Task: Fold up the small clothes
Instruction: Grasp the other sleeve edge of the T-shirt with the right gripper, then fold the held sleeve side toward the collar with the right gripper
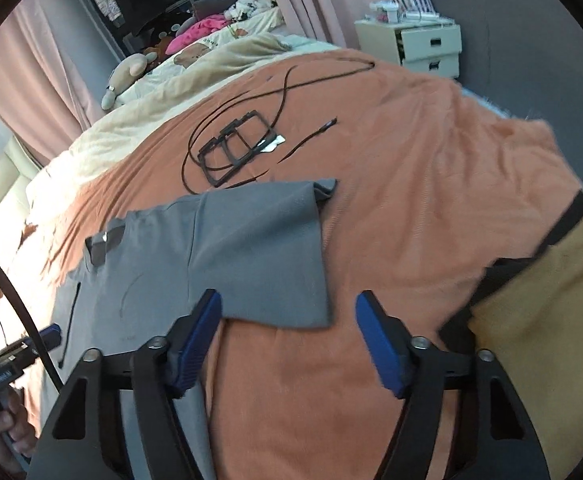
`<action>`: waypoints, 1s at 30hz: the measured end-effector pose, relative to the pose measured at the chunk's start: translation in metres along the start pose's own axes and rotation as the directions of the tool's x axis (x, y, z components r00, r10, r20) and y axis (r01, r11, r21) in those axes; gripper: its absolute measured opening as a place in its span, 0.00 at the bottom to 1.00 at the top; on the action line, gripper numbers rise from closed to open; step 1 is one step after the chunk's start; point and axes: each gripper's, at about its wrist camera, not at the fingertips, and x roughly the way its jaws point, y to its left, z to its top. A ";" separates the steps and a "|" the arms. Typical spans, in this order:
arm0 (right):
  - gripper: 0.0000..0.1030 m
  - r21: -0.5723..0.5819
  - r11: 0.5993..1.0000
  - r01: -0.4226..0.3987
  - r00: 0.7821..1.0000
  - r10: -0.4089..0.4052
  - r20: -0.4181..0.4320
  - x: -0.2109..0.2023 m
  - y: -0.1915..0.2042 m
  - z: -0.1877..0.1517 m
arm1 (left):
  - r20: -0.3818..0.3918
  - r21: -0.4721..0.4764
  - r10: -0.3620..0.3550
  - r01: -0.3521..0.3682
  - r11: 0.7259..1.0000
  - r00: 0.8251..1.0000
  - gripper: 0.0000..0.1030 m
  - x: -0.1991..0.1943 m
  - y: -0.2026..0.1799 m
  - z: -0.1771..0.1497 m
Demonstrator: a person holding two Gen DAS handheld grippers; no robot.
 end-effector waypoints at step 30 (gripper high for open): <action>0.01 0.021 0.994 -0.110 0.990 0.111 -0.086 0.036 -0.037 0.040 | -0.103 0.027 -0.087 0.090 0.996 0.991 0.10 0.117 -0.024 0.016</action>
